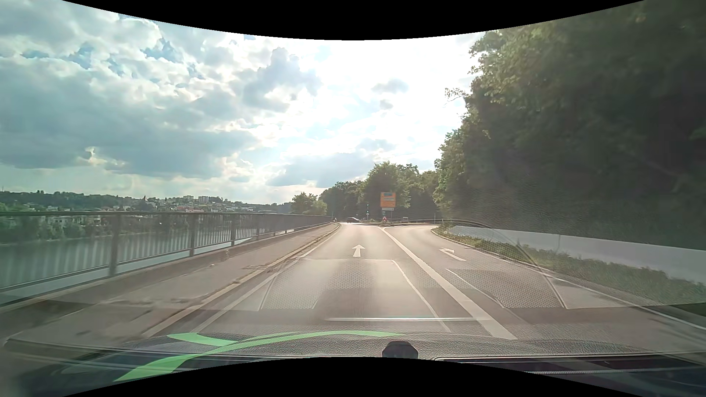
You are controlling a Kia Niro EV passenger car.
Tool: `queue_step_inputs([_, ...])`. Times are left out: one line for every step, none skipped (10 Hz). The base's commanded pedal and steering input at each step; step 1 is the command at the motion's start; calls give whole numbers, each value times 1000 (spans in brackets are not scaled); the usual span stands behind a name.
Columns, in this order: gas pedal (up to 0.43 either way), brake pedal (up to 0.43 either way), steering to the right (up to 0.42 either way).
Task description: Follow the waypoints while adhering to traffic rules and regulations
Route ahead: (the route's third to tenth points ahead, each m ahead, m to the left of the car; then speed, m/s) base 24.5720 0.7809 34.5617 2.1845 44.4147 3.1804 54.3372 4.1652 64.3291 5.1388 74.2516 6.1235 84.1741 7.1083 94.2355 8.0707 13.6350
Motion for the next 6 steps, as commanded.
queue_step_inputs([47,0,-3])
queue_step_inputs([47,0,-3])
queue_step_inputs([47,0,-3])
queue_step_inputs([47,0,-3])
queue_step_inputs([79,0,-3])
queue_step_inputs([79,0,-3])
